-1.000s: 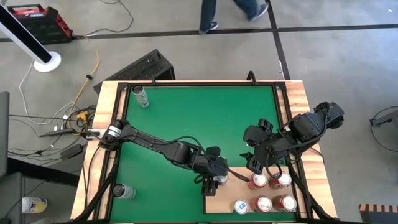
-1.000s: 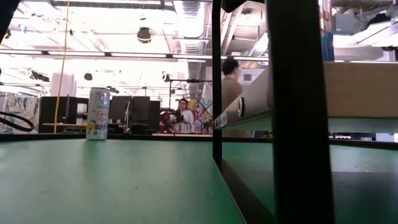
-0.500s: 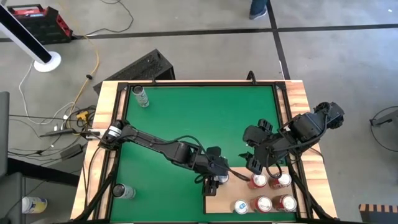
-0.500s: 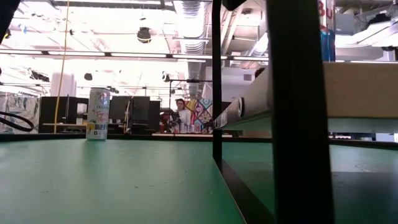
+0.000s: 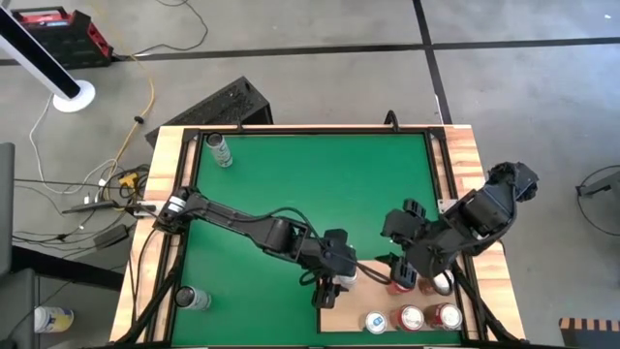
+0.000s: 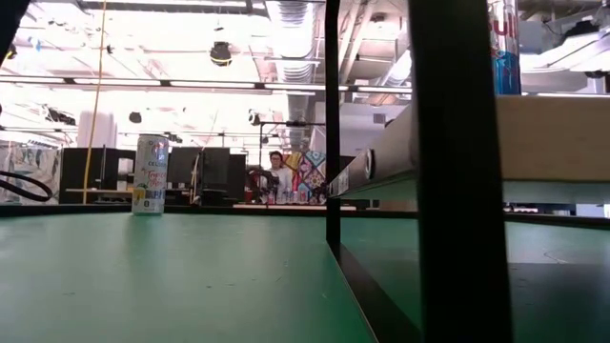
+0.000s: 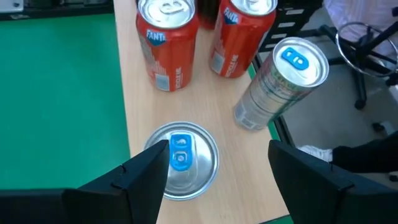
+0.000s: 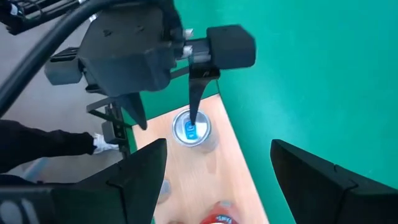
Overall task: Place canned beverage on shelf
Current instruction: Put the blue soda can on the shelf aligned with the other blue soda can
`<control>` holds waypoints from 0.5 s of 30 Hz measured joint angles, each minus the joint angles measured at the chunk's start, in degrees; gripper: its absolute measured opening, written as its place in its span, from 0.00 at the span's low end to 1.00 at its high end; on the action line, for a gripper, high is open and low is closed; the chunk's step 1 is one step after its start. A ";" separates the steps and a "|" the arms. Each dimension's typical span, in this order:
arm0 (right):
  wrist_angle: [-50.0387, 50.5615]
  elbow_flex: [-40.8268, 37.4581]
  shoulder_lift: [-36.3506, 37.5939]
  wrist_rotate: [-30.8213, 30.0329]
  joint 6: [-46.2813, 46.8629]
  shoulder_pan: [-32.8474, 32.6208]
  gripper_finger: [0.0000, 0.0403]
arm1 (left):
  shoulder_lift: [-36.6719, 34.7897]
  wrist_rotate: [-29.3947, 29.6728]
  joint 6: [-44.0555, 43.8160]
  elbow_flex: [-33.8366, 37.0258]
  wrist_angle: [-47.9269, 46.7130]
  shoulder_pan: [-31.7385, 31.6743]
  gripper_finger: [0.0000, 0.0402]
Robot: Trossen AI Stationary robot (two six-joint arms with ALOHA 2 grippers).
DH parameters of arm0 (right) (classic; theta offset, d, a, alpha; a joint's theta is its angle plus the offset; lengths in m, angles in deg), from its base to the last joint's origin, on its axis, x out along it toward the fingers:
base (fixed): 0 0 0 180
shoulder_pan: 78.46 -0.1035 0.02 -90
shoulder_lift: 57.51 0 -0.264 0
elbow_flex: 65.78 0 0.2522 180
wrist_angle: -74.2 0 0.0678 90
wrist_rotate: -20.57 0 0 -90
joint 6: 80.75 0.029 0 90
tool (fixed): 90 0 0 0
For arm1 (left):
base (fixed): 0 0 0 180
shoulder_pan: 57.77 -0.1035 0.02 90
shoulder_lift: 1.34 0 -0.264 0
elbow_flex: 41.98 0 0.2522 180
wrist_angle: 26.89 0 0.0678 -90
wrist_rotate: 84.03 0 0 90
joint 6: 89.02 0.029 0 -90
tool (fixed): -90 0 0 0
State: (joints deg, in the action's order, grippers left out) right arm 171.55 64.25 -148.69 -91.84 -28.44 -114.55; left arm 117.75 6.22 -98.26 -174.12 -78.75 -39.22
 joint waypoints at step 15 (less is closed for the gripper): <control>-5.09 -0.20 -4.53 -1.51 -1.61 -1.25 0.78 | -11.84 12.35 6.40 -0.01 -15.74 0.14 0.64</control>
State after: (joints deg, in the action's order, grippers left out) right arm 166.46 64.05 -153.23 -93.35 -30.05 -115.81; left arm 105.91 18.58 -91.86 -174.13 -94.49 -39.09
